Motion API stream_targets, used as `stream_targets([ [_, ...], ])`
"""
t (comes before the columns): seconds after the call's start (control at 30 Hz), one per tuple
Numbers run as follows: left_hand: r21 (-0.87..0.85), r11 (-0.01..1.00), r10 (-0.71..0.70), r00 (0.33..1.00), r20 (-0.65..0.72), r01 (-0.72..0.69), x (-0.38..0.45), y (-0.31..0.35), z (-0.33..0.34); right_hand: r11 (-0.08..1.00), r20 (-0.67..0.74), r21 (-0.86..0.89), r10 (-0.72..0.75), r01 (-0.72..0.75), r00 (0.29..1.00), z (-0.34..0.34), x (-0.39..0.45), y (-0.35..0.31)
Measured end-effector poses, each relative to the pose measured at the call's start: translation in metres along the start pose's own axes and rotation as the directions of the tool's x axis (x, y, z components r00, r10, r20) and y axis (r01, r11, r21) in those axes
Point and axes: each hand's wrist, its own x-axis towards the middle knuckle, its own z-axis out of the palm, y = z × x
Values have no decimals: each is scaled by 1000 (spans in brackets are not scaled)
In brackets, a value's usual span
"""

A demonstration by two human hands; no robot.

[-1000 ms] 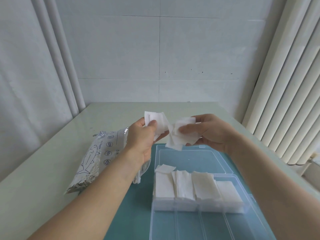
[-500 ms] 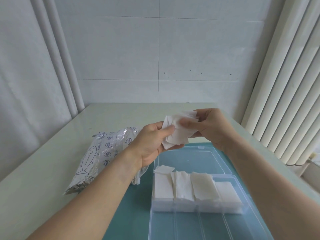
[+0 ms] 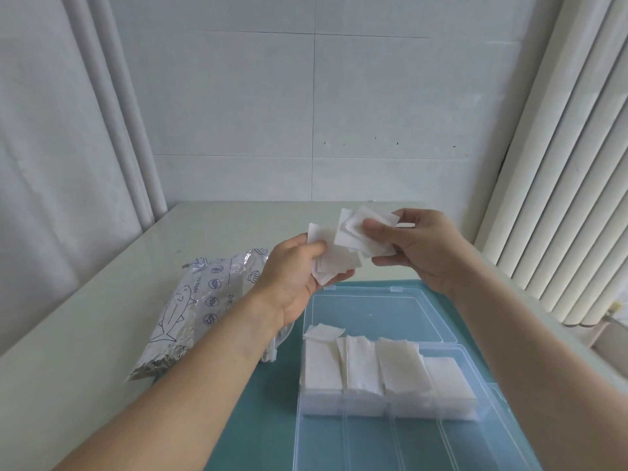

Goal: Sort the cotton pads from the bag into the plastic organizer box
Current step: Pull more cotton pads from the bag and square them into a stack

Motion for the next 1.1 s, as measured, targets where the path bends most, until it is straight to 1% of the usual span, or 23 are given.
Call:
stream_targets([
  [0.03, -13, 1000, 2, 1000, 18, -2, -1, 0, 1, 1000, -5, -9, -19, 19, 1000, 3, 0, 2],
  [0.1, -6, 1000, 16, 999, 47, -16, -2, 1, 2, 994, -7, -99, -55, 54, 998, 7, 0, 7],
  [0.17, 42, 998, 34, 998, 57, -36, -2, -1, 2, 976, -30, -203, -82, 74, 996, 9, 0, 11],
  [0.23, 76, 996, 49, 997, 54, -53, -2, -3, 1, 968, -54, -235, -102, 86, 993, 10, 0, 13],
  [0.33, 81, 995, 64, 997, 43, -67, -2, -5, 2, 971, -54, -219, -113, 99, 992, 10, -1, 11],
  [0.47, 63, 995, 70, 997, 36, -72, -1, -5, 2, 986, -43, -153, -73, 65, 996, 9, 0, 12],
  [0.6, 55, 997, 55, 998, 13, -56, 0, -5, 1, 994, -70, -103, -44, 37, 997, 8, 1, 12],
  [0.67, 42, 998, 54, 998, -27, -52, 0, -5, 1, 997, -97, -76, -42, 35, 994, 5, 2, 12],
  [0.77, 21, 999, 50, 992, -112, -48, 2, -3, -3, 999, -129, 18, -36, 38, 991, -4, 4, 6],
  [0.83, 28, 998, 55, 989, -138, -51, 2, -3, -5, 998, -112, 43, -45, 50, 993, -9, 2, -2],
  [0.9, 40, 997, 66, 986, -152, -60, 2, -2, -5, 998, -79, 17, -53, 55, 995, -11, 0, -8],
  [1.0, 64, 995, 82, 983, -167, -72, 3, -3, -4, 995, -49, -77, -71, 67, 996, -12, -2, -11],
  [1.03, 78, 994, 91, 981, -171, -78, 3, -4, -3, 991, -22, -118, -67, 64, 998, -13, -2, -11],
  [1.1, 106, 990, 108, 980, -165, -92, 4, -5, -3, 979, 76, -199, -14, 29, 997, -13, -3, -10],
])
